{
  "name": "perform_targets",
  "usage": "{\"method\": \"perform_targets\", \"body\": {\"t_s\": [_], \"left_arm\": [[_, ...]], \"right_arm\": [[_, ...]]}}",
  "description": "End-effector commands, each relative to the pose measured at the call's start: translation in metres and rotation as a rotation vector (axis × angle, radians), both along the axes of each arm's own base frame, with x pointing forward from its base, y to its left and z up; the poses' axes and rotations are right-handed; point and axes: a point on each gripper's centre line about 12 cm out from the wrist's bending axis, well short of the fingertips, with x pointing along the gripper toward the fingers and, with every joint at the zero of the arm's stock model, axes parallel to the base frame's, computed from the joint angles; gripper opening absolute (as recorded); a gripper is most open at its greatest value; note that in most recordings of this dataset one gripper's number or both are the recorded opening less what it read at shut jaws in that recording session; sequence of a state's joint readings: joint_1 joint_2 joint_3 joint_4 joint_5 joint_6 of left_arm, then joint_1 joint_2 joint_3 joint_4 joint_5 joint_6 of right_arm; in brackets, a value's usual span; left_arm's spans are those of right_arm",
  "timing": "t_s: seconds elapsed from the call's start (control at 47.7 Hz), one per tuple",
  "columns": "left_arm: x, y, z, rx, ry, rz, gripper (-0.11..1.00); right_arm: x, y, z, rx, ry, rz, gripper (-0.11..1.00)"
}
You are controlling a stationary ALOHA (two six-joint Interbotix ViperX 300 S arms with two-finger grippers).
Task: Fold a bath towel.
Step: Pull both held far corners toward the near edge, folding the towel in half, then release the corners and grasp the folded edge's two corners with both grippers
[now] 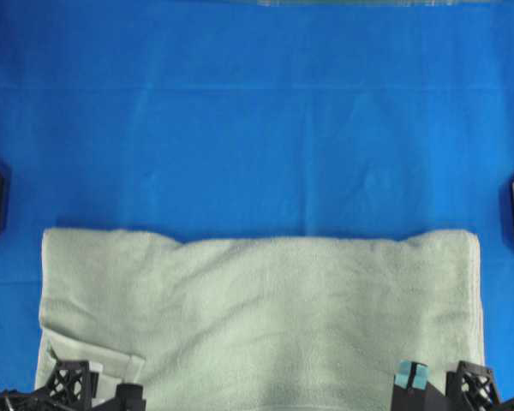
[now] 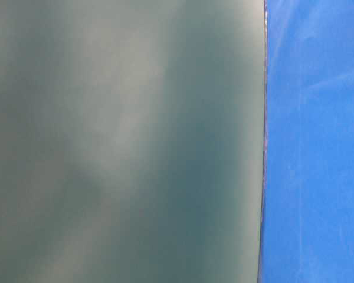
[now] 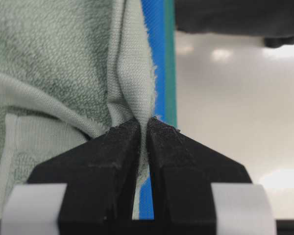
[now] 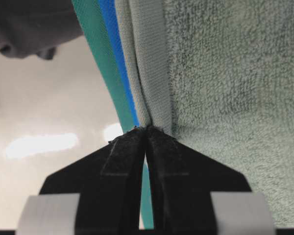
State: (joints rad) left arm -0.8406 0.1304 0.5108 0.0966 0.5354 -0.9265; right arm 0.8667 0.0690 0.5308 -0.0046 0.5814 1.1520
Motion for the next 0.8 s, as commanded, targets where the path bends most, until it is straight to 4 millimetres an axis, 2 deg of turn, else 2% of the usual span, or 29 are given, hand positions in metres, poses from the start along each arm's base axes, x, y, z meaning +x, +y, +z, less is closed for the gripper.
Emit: {"method": "perform_targets", "body": {"t_s": [0.0, 0.314, 0.482, 0.566, 0.608, 0.713, 0.776], "left_arm": [[-0.002, -0.003, 0.008, -0.008, -0.002, 0.006, 0.04], [-0.006, 0.011, 0.000, 0.019, 0.022, 0.048, 0.04], [0.002, 0.017, 0.002, 0.013, 0.017, 0.075, 0.07], [0.005, 0.020, 0.006, 0.015, 0.011, 0.073, 0.27], [0.005, 0.022, 0.011, 0.015, 0.007, 0.073, 0.39], [0.006, 0.033, 0.033, 0.027, 0.006, 0.092, 0.69], [0.005, 0.042, 0.044, 0.045, 0.010, 0.098, 0.82]], "right_arm": [[0.001, 0.007, 0.009, 0.020, -0.014, 0.003, 0.03], [0.000, 0.001, 0.001, -0.005, -0.002, -0.034, 0.03], [0.001, -0.004, -0.002, -0.025, -0.012, -0.044, 0.03], [0.004, -0.007, -0.001, -0.037, -0.024, -0.040, 0.04], [0.005, -0.008, 0.000, -0.047, -0.029, -0.037, 0.08], [0.005, -0.014, 0.012, -0.075, -0.044, -0.027, 0.39], [0.004, -0.020, 0.024, -0.098, -0.063, -0.019, 0.55]]}}
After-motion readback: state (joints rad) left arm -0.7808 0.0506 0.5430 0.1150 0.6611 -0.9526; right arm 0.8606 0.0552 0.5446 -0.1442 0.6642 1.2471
